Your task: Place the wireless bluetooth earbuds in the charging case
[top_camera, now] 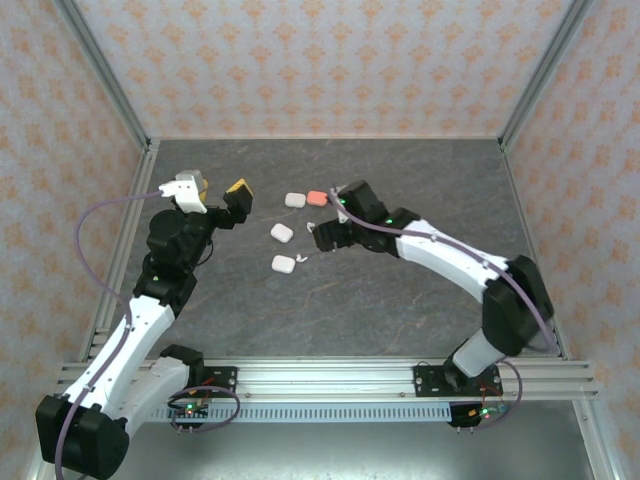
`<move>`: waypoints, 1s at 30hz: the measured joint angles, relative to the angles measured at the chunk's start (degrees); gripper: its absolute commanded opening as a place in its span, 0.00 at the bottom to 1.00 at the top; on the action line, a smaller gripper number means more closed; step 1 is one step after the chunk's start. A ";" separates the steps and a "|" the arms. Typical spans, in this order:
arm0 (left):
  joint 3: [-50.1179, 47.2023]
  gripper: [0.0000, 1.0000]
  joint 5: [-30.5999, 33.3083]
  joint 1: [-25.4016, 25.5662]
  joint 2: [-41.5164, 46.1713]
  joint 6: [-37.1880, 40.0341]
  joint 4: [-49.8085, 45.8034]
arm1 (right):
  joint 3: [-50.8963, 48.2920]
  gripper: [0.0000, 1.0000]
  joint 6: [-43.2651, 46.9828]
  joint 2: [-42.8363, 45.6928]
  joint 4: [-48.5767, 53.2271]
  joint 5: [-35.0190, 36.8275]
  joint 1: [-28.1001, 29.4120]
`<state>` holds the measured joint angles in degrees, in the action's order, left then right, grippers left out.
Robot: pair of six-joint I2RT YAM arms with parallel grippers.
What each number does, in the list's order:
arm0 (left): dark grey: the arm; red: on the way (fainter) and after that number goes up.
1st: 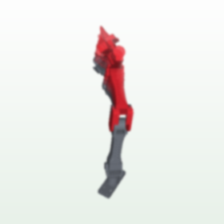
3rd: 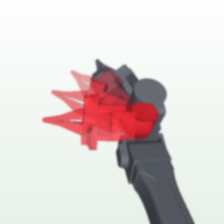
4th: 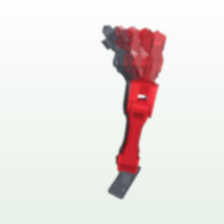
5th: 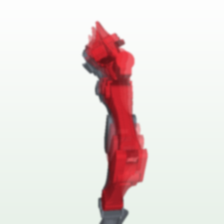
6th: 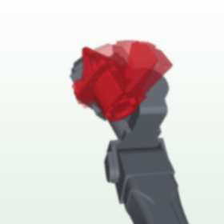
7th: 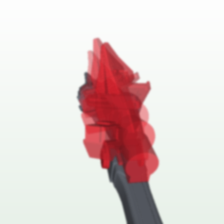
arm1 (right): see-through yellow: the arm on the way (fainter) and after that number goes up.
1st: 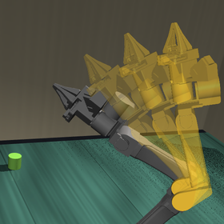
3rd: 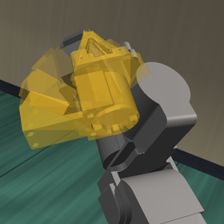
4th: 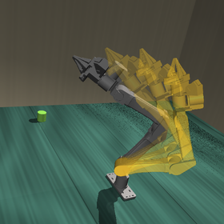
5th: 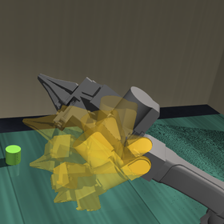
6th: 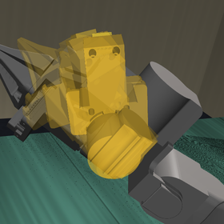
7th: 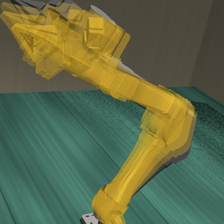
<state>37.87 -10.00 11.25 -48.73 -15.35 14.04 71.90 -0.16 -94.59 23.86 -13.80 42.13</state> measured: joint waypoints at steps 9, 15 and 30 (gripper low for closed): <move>0.02 1.00 0.02 0.00 1.22 0.42 -2.80 | 12.94 0.78 3.89 -16.17 4.55 -1.27 6.08; 0.72 1.00 0.07 0.00 1.38 0.50 -4.31 | 22.27 0.74 5.51 -25.42 8.57 -0.63 8.66; 1.09 1.00 0.70 0.00 1.40 0.87 -5.79 | 30.49 0.66 7.65 -34.49 12.85 -1.14 9.77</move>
<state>38.96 -9.30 11.25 -47.33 -14.48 8.25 102.39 7.49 -129.08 36.71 -14.94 51.90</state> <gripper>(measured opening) 0.999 0.660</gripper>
